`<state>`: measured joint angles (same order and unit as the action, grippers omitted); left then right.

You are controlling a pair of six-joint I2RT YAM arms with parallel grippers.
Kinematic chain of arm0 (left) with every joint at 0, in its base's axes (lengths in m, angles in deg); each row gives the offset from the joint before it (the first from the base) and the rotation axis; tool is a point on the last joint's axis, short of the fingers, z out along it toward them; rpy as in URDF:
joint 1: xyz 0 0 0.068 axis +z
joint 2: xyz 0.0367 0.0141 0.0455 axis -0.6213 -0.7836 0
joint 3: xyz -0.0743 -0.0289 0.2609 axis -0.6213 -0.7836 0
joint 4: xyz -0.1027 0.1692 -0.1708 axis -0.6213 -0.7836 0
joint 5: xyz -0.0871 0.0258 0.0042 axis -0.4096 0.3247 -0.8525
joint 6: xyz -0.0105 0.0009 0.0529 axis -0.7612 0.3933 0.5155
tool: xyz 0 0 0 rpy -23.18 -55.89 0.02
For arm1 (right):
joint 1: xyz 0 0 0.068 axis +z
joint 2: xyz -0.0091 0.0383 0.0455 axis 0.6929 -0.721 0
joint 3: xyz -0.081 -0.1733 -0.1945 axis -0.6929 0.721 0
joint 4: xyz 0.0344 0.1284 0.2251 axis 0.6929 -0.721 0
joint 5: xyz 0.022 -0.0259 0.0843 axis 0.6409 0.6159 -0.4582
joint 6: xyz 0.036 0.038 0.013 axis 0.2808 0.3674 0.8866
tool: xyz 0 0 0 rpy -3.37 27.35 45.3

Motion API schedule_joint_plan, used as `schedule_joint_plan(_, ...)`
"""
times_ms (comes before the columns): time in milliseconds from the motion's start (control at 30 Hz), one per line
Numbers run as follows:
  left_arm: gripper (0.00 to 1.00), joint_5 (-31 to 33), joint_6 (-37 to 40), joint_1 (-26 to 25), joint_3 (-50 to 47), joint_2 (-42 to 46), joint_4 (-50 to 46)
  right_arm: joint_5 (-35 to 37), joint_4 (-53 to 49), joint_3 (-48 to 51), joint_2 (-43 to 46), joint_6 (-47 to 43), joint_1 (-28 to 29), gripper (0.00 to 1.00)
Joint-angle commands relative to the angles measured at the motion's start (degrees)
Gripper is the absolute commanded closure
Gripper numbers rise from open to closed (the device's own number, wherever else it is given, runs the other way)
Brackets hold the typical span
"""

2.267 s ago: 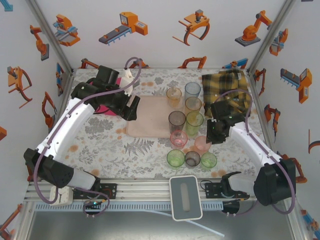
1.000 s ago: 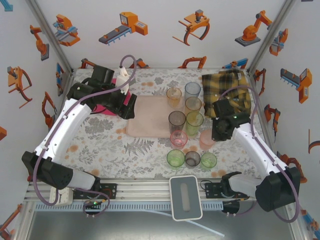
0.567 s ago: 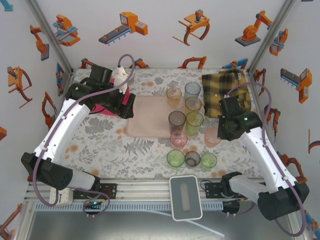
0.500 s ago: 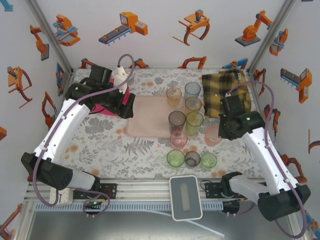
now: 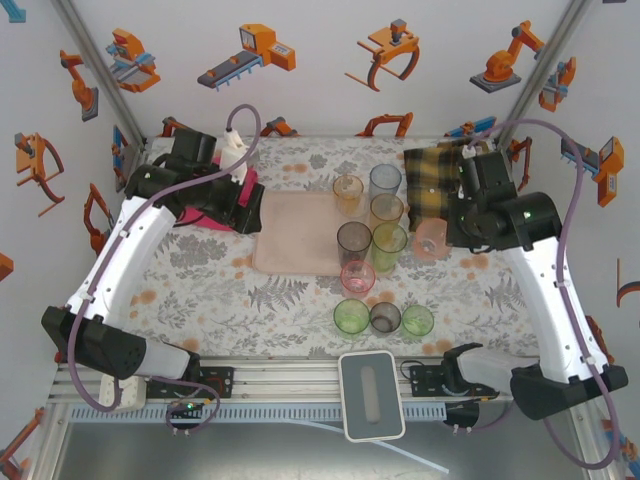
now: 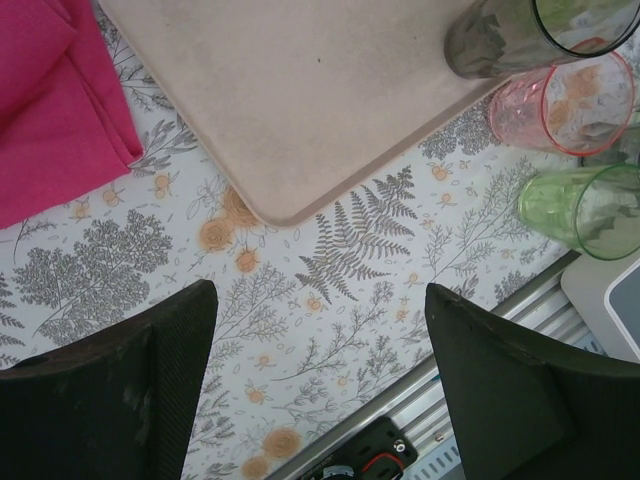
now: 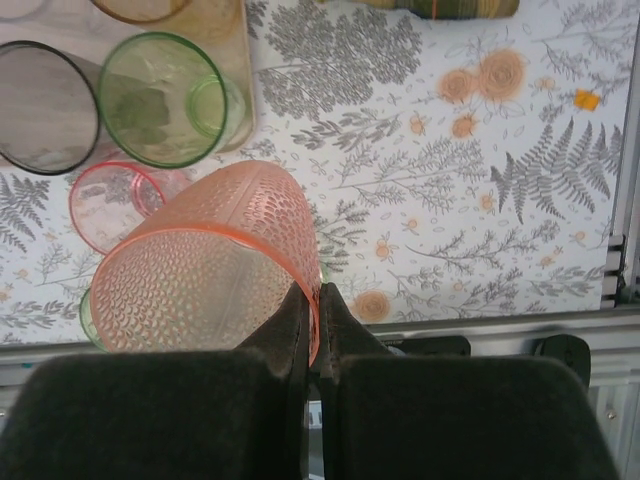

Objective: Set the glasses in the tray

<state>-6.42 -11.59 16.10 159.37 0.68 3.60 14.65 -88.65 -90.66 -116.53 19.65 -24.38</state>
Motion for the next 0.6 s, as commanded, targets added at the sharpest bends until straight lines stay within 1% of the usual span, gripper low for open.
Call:
schedule_joint_plan(0,0.22,-0.66,0.00,0.81,0.34,1.69,-0.10,1.73,-2.72,-6.20,-3.80,-1.76,2.99,0.95)
schedule_joint_plan(300,0.22,-1.74,-0.82,4.28,0.27,2.78,0.02,6.15,-4.83,-25.55,-18.23,-0.64,17.81,0.95)
schedule_joint_plan(467,0.22,-2.50,-1.37,6.24,0.11,3.66,0.16,6.53,-3.21,-31.32,-25.07,0.17,24.76,0.95)
schedule_joint_plan(567,0.22,-3.00,-1.80,7.63,-0.13,4.41,0.12,6.17,-0.86,-32.34,-28.35,0.42,27.52,0.95)
